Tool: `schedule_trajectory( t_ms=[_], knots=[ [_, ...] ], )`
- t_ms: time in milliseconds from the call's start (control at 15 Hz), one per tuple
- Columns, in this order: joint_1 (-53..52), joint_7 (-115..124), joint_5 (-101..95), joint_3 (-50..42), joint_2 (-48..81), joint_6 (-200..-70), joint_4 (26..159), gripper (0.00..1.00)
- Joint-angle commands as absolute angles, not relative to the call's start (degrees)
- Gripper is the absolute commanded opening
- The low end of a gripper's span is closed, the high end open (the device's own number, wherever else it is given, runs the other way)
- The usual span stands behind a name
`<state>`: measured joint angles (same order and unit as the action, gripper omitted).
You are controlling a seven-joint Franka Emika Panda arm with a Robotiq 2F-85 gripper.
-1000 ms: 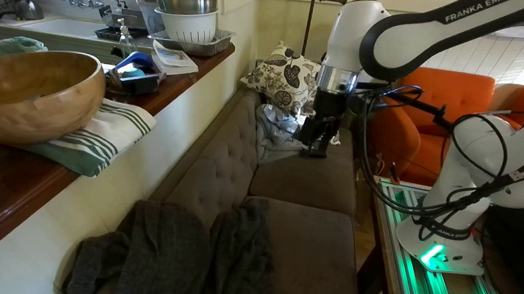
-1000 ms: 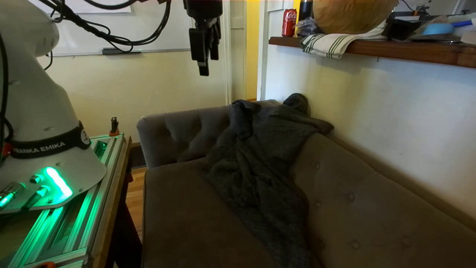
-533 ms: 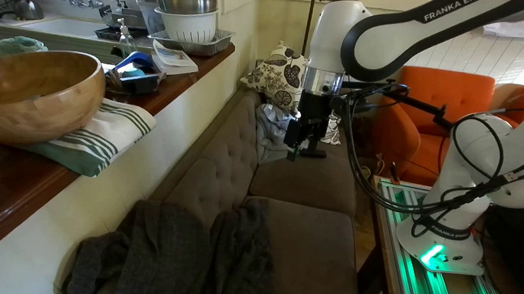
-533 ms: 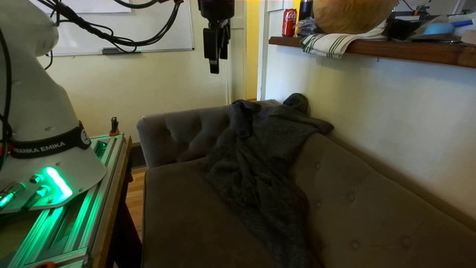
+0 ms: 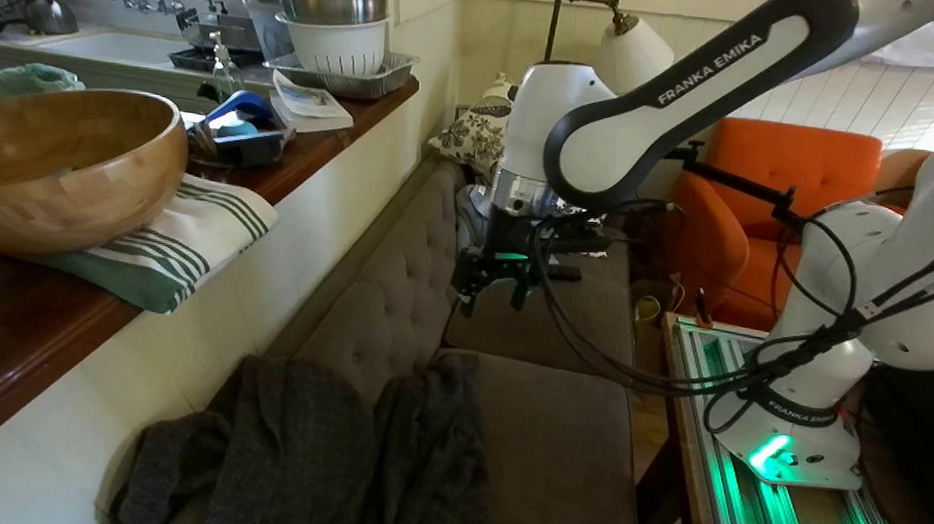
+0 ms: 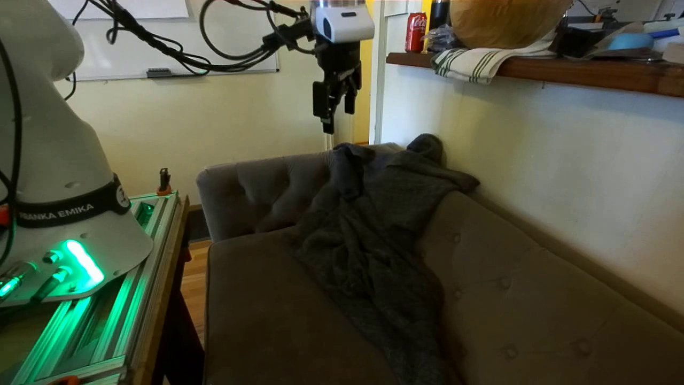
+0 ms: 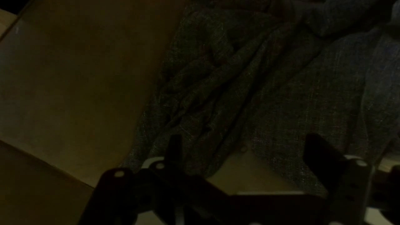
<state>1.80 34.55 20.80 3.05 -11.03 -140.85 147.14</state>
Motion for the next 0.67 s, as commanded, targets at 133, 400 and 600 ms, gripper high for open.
schedule_trajectory(
  t_ms=[133, 400, 600],
  knots=[
    [-0.8, 57.0, 4.5, 5.5, 9.7, -160.0, 136.7, 1.00],
    [-5.9, 61.0, -0.8, 0.7, 11.8, -157.9, 135.3, 1.00],
    [-6.9, 62.6, -1.9, 0.4, 14.8, -156.6, 131.7, 1.00]
  ],
)
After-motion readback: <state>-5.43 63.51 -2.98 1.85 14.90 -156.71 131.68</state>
